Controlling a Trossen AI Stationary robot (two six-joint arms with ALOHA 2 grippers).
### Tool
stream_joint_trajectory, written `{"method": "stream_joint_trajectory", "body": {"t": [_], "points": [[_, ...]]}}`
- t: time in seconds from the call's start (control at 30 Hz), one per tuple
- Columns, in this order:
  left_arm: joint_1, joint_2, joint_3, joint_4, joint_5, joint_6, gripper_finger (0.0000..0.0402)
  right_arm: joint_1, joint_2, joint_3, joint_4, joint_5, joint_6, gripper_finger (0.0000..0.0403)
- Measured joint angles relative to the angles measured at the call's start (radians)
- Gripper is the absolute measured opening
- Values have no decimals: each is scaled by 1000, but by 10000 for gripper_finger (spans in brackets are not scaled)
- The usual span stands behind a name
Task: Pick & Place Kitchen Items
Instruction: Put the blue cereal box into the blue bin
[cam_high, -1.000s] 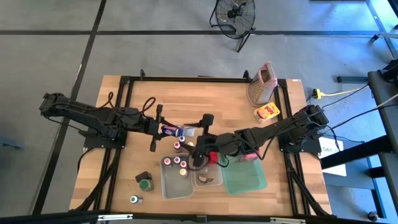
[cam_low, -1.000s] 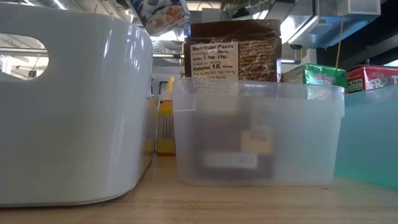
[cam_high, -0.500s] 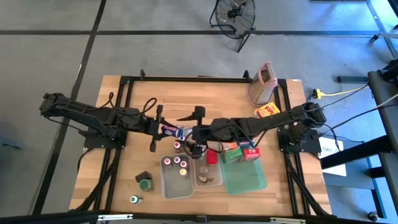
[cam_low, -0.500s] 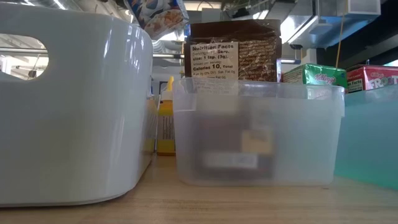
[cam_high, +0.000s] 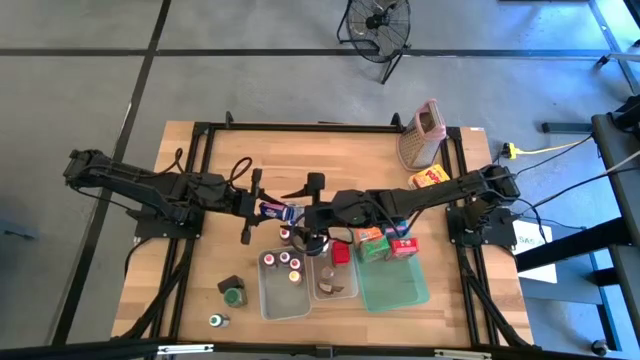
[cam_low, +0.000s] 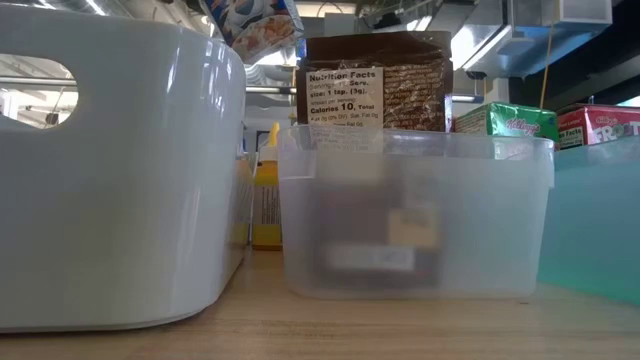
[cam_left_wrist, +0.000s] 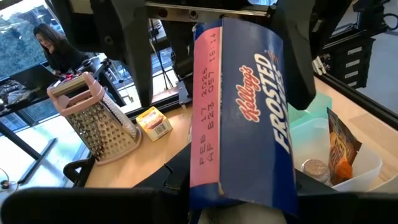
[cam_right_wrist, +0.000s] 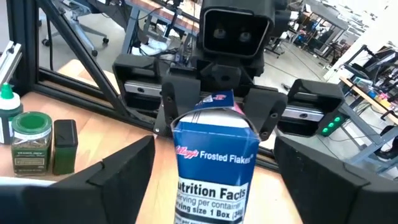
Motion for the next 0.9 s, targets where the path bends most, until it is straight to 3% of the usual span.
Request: {"method": "stream_joint_trajectory", "body": {"t": [0.6,0.9], "points": [[0,0,0,0,-1,0,104,-3,0,0,-11,0,-2,154],[1,0,0,9,27,28,119,-2,-1,0,-8,0,-2,114]]}}
